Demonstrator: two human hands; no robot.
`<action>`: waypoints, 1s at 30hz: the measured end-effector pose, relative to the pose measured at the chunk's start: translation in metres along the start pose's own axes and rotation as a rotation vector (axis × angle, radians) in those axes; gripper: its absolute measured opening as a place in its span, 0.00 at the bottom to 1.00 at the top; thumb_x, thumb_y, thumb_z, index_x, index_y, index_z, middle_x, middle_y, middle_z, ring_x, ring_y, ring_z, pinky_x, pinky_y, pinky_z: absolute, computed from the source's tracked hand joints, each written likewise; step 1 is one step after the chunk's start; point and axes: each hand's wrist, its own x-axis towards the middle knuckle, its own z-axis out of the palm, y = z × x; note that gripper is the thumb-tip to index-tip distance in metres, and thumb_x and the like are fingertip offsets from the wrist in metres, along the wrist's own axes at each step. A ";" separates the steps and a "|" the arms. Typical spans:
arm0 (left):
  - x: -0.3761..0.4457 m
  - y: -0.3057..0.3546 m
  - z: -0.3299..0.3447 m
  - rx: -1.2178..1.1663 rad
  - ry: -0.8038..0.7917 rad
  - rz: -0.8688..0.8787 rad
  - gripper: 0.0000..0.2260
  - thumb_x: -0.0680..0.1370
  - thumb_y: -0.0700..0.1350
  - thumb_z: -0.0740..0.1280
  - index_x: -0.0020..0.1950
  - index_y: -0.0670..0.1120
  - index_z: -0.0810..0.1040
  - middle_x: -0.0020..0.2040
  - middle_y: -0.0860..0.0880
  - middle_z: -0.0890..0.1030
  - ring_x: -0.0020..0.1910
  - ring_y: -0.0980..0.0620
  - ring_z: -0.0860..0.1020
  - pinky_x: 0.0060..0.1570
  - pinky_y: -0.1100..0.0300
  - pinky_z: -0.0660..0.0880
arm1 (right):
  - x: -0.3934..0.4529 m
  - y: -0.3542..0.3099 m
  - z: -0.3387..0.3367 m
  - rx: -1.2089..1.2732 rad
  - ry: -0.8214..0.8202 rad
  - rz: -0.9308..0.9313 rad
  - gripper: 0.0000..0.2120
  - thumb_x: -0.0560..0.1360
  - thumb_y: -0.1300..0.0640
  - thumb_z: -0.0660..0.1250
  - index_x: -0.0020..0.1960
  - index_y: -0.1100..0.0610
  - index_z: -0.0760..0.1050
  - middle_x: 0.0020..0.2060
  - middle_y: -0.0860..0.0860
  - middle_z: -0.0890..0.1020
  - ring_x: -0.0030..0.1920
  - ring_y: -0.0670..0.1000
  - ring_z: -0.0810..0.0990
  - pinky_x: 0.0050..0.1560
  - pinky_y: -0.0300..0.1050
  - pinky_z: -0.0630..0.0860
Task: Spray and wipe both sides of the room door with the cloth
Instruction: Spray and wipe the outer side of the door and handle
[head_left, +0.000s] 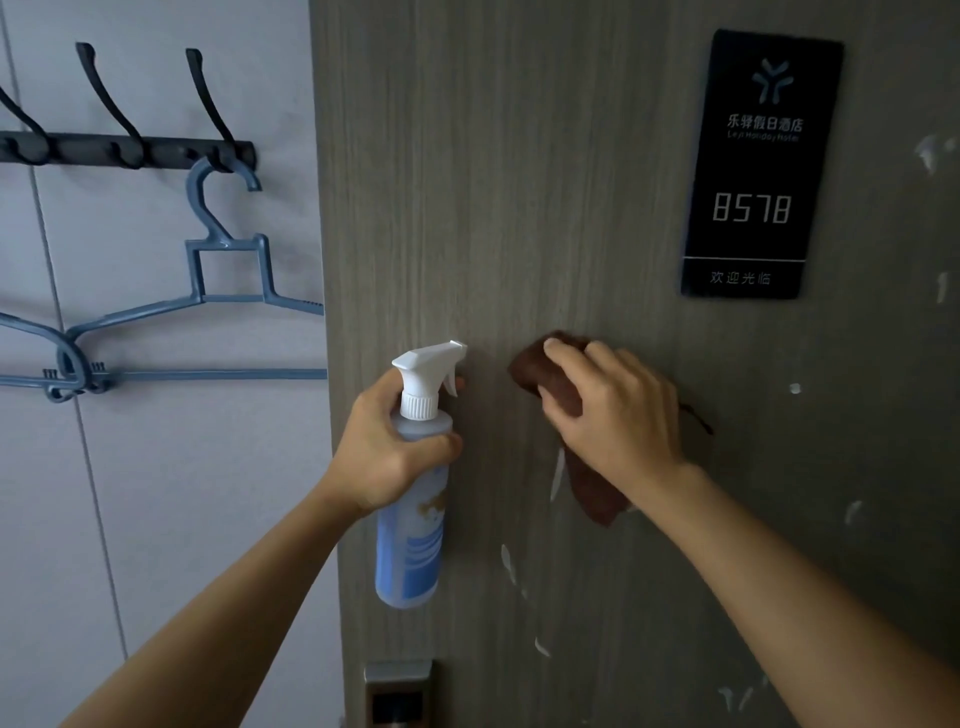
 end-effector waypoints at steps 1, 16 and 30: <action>0.000 0.001 0.000 -0.002 0.003 0.001 0.26 0.65 0.50 0.76 0.62 0.45 0.78 0.52 0.44 0.83 0.49 0.44 0.82 0.48 0.42 0.84 | -0.001 -0.003 0.002 0.006 0.012 0.001 0.20 0.75 0.49 0.72 0.65 0.54 0.80 0.43 0.53 0.79 0.39 0.57 0.78 0.34 0.51 0.76; 0.000 0.003 0.001 -0.015 -0.008 -0.002 0.26 0.65 0.49 0.76 0.62 0.46 0.78 0.53 0.46 0.83 0.48 0.45 0.82 0.48 0.46 0.85 | -0.024 0.019 0.003 0.148 0.003 0.108 0.21 0.76 0.49 0.71 0.68 0.51 0.79 0.49 0.53 0.81 0.45 0.60 0.82 0.41 0.54 0.81; 0.000 0.009 0.004 -0.036 0.012 -0.010 0.25 0.64 0.50 0.75 0.60 0.47 0.79 0.51 0.45 0.83 0.46 0.43 0.82 0.45 0.44 0.83 | -0.024 -0.014 0.008 0.078 -0.024 0.045 0.23 0.76 0.47 0.71 0.69 0.53 0.78 0.47 0.53 0.80 0.43 0.58 0.81 0.39 0.53 0.80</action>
